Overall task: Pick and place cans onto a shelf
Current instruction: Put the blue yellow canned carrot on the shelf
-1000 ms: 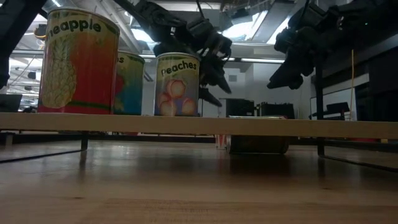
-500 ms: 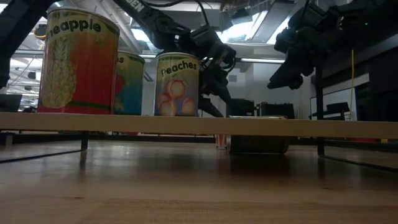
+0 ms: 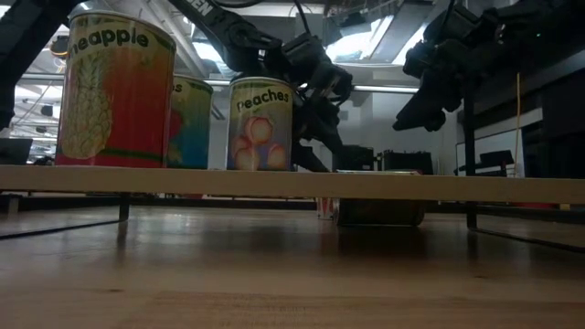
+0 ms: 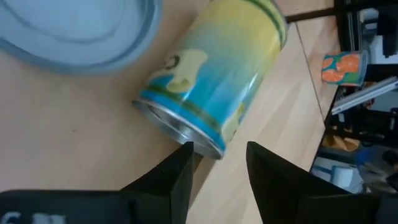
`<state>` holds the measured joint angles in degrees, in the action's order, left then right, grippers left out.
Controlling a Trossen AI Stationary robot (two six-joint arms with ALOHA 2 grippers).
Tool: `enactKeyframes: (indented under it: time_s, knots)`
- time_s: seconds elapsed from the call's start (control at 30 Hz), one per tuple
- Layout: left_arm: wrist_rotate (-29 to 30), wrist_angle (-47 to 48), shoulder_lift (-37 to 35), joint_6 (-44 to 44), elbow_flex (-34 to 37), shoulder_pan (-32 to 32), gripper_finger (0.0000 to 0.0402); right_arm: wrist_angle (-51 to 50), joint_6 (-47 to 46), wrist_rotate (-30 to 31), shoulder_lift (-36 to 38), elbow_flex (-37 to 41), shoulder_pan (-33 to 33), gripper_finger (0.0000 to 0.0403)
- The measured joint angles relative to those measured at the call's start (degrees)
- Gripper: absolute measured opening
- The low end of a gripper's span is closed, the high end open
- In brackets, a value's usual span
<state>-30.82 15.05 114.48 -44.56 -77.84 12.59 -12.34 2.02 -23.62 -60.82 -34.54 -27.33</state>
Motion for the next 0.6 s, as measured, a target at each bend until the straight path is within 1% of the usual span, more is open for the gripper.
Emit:
enactKeyframes:
  time_s: [0.33,0.6]
  knots:
    - [0.08,-0.99,0.00,-0.04,-0.01,-0.01,0.0141,0.00,0.00,0.00,0.00,0.00,0.00,0.0158]
    - [2.93,-1.01,0.00,0.03,-0.02,-0.99,0.0141,0.00,0.00,0.00,0.00,0.02,0.00,0.0158]
